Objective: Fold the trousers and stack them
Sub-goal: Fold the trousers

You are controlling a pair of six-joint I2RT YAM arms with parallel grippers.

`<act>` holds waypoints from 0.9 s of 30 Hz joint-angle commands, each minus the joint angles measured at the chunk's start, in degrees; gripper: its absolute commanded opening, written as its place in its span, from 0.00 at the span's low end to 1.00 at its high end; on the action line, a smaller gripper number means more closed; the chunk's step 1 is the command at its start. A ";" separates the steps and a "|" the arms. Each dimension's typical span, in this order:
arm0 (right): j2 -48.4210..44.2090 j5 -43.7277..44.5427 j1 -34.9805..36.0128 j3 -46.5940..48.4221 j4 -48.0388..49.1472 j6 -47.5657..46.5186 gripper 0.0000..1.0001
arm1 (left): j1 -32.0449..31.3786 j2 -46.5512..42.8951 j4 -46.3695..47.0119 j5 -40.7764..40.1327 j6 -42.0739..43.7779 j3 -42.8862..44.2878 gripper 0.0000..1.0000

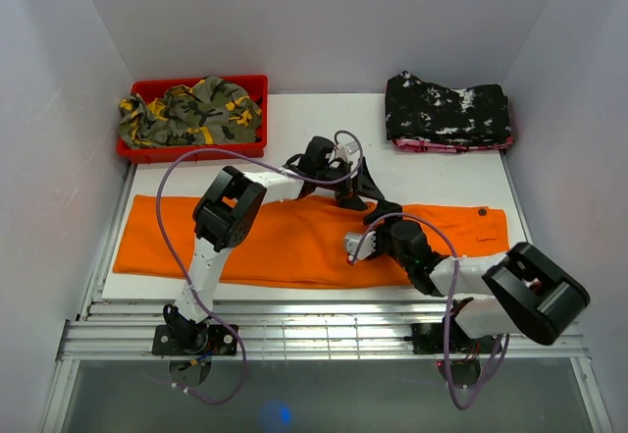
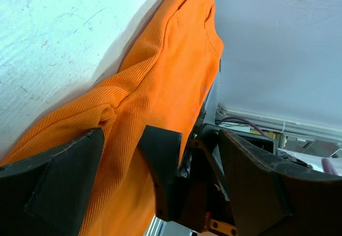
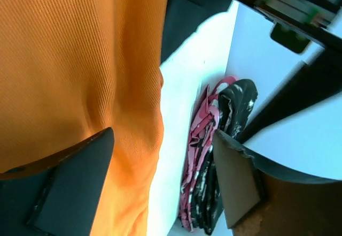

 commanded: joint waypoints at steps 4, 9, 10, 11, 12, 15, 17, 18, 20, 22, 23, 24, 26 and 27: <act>-15.03 -5.60 -0.87 -0.21 -22.65 7.74 0.33 | 0.65 -0.25 1.55 -0.43 -0.39 -1.51 0.97; -11.10 -7.36 -1.39 -0.04 -30.84 9.85 0.08 | 0.30 -0.08 3.05 -0.78 -1.27 -2.04 0.96; -9.78 -7.63 -1.66 0.84 -33.99 10.81 0.08 | 0.04 0.01 2.96 -1.04 -1.27 -2.13 0.96; -7.24 -7.72 -1.92 1.89 -34.19 11.25 0.08 | -0.14 -0.08 3.14 -1.31 -1.62 -2.39 0.96; -6.17 -7.72 -2.01 2.16 -34.28 11.17 0.08 | -0.49 0.10 3.31 -1.40 -2.24 -2.57 0.96; -2.39 -6.59 -1.93 3.04 -31.91 10.21 0.08 | -1.02 0.45 4.54 -1.66 -3.56 -2.83 0.98; 1.02 -5.97 -1.93 4.36 -31.39 10.64 0.08 | -1.46 1.67 6.03 -1.84 -4.96 -2.40 0.98; 1.91 -5.01 -2.01 4.88 -31.21 10.64 0.08 | -1.55 2.20 6.39 -1.92 -5.49 -1.96 0.98; 2.54 -5.17 -2.01 4.89 -30.68 9.51 0.08 | -1.46 4.04 9.10 -1.49 -7.95 -1.00 0.98; 2.10 -6.40 -2.01 4.19 -31.03 8.89 0.08 | -1.46 5.19 10.60 -1.48 -9.09 0.24 0.98; 2.19 -6.75 -2.01 4.19 -31.47 8.89 0.08 | -1.46 5.72 12.52 -1.05 -10.58 1.46 0.98; 2.36 -6.84 -2.01 4.36 -32.25 9.41 0.08 | -1.46 6.68 13.59 -0.87 -11.46 2.17 0.98; 2.37 -7.10 -2.01 4.45 -32.44 9.85 0.08 | -1.37 7.04 15.26 -0.69 -12.43 3.40 0.97; 2.10 -7.37 -2.01 4.28 -32.61 9.76 0.08 | -1.20 7.13 15.53 -0.61 -12.44 4.54 0.97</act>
